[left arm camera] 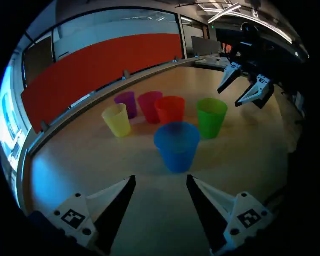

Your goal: Pour water

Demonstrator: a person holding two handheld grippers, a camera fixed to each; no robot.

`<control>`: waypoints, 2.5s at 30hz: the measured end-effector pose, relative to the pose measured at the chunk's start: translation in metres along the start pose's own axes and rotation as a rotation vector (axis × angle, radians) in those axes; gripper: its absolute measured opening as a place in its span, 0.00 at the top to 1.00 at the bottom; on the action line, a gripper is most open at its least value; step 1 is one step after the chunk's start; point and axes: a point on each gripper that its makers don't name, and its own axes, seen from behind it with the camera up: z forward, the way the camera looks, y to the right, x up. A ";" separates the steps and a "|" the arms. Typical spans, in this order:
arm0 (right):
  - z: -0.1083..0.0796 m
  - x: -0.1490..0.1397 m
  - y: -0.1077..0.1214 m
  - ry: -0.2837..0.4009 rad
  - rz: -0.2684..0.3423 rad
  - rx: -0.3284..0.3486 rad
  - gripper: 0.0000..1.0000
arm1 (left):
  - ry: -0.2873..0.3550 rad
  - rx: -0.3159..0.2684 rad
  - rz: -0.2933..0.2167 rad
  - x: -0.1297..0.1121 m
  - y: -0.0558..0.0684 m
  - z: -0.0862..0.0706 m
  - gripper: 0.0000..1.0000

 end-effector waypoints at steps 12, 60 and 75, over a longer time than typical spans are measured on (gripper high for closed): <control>-0.022 0.000 0.009 0.012 0.037 -0.080 0.06 | 0.040 0.108 -0.064 0.004 -0.023 -0.022 0.12; -0.087 0.073 0.112 0.354 0.252 -0.623 0.06 | 0.319 0.453 -0.352 0.032 -0.106 -0.078 0.12; -0.132 0.091 0.146 0.525 0.279 -0.836 0.06 | 0.415 0.549 -0.356 0.043 -0.121 -0.096 0.12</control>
